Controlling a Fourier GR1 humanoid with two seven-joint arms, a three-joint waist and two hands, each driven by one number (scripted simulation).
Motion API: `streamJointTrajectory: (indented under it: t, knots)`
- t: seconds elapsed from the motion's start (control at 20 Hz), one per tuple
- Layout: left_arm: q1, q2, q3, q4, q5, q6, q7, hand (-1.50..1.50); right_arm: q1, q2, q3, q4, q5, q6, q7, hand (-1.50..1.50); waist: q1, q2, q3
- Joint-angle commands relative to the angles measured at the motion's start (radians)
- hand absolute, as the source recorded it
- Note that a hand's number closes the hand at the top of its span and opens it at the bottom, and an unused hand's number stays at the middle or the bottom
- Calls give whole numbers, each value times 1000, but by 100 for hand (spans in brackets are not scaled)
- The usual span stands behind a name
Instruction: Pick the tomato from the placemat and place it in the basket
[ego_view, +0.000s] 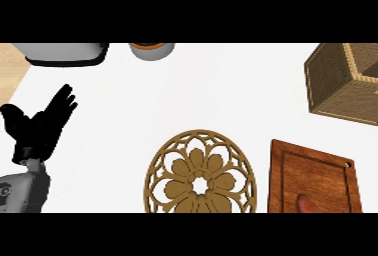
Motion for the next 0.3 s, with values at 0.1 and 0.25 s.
streamJointTrajectory:
  t: [0.1,0.25]
  knots:
    - [28,-12,-8,-39,5,-1,18,0,170,-187,-57,166,-60,287,-105,-150,0,-1,2]
    - [-2,-6,6,12,-12,13,-34,0,204,-236,-68,271,-57,326,-232,-150,10,6,3]
